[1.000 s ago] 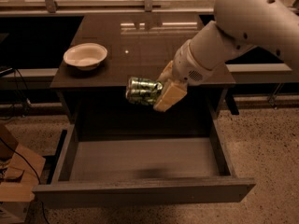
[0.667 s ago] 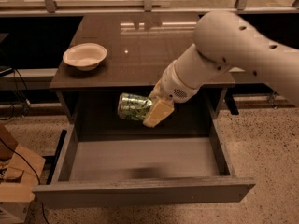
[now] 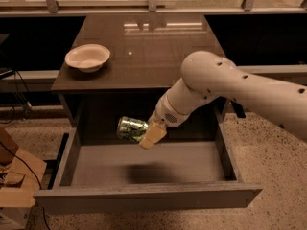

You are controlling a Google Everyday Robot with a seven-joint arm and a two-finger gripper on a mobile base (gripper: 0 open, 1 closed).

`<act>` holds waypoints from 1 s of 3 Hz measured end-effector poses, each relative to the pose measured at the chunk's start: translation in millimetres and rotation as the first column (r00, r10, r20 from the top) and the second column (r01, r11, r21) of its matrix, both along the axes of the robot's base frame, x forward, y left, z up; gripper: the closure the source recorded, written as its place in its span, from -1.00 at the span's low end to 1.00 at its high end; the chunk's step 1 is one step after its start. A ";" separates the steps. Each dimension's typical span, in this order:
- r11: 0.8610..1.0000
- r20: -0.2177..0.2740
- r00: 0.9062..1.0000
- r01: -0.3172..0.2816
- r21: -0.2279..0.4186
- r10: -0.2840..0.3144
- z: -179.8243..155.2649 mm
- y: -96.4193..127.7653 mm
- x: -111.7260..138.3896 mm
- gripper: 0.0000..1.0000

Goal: Place green can into top drawer

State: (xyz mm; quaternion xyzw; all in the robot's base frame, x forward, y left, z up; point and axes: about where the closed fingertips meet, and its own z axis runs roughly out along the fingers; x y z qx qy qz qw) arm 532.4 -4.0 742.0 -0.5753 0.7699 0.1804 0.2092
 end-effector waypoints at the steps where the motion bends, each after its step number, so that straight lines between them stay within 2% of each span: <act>1: 0.998 -0.055 0.997 0.053 -0.028 -0.055 -35.4 -0.9 -3.5 0.69; 2: 0.991 -0.119 0.985 0.118 -0.054 -0.124 -68.6 -10.4 -6.5 0.21; 3: 0.984 -0.179 0.969 0.156 -0.087 -0.169 -96.6 -18.4 -10.1 -0.23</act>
Offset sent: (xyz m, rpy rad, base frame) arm -0.0085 -0.0231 -0.1042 -0.0670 0.1966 -0.2076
